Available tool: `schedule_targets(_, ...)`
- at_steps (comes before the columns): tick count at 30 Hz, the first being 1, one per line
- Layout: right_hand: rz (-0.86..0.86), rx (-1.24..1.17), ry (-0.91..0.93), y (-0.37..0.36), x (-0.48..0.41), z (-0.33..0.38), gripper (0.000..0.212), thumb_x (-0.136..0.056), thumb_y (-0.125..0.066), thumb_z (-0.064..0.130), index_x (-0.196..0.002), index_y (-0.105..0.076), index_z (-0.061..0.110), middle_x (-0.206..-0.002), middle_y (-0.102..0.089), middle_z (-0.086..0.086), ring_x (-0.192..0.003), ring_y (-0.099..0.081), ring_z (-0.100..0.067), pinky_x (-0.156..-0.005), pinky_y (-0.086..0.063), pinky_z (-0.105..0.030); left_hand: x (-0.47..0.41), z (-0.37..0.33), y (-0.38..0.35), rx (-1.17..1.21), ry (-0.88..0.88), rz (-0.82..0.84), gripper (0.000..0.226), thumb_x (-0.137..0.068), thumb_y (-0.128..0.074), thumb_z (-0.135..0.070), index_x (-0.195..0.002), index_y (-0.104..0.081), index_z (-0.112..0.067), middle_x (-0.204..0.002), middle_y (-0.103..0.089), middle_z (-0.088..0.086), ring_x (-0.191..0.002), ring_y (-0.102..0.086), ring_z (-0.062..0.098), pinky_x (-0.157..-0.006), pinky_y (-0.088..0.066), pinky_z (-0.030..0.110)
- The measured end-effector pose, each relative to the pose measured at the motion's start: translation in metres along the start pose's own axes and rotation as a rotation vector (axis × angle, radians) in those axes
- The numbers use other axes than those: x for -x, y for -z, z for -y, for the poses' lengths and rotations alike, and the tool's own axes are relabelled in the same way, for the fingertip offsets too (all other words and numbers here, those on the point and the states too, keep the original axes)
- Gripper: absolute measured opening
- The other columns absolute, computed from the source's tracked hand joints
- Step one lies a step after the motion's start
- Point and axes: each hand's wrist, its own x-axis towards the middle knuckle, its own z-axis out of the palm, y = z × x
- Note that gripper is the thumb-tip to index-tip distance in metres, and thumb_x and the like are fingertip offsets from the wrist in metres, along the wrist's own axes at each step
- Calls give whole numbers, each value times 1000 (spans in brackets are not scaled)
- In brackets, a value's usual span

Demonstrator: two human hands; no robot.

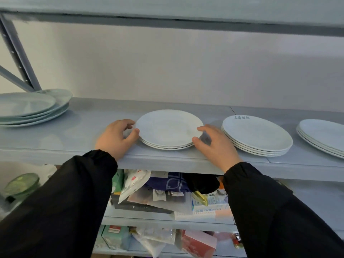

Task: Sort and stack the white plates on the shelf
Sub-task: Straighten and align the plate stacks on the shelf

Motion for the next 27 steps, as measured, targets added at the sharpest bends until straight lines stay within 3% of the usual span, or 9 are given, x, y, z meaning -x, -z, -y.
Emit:
schedule_targets(5, 0, -16, -11, 1, 2, 2, 37, -93, -61, 42, -127, -62, 26, -131, -50, 12, -117, -43, 0, -94, -29, -18, -1, 3, 0, -1, 14, -2, 34, -91, -48, -47, -115, -60, -27, -104, -61, -12, -99, -54, 9, -81, -39, 27)
schedule_targets(11, -10, -21, -51, 4, -5, 11, 32, -92, -62, 42, -120, -65, 27, -134, -55, 6, -129, -47, -12, -106, -34, -28, -11, 8, 12, 74, 71, 38, 31, -91, -50, -46, -114, -61, -28, -102, -60, -12, -97, -57, 11, -81, -42, 27)
schedule_targets(13, -17, 17, -43, 3, -13, 21, 34, -92, -62, 43, -122, -65, 27, -139, -53, 5, -132, -44, -12, -105, -30, -25, -16, 14, 22, 39, 38, 49, 31, -91, -51, -46, -115, -61, -28, -101, -60, -12, -98, -56, 12, -82, -43, 29)
schedule_targets(21, -2, 84, 41, -22, -63, 90, 41, -91, -60, 48, -127, -63, 28, -140, -51, 8, -128, -46, -9, -98, -31, -22, -39, 57, 83, -109, -8, 50, 41, -88, -44, -59, -120, -55, -36, -106, -59, -16, -100, -54, 11, -81, -45, 32)
schedule_targets(27, 34, 69, 160, -58, -101, 156, 44, -90, -59, 49, -129, -60, 28, -144, -48, 8, -134, -40, -6, -104, -27, -20, -48, 108, 144, -130, 13, -60, 38, -91, -47, -52, -121, -57, -30, -101, -59, -15, -94, -53, 10, -79, -40, 28)
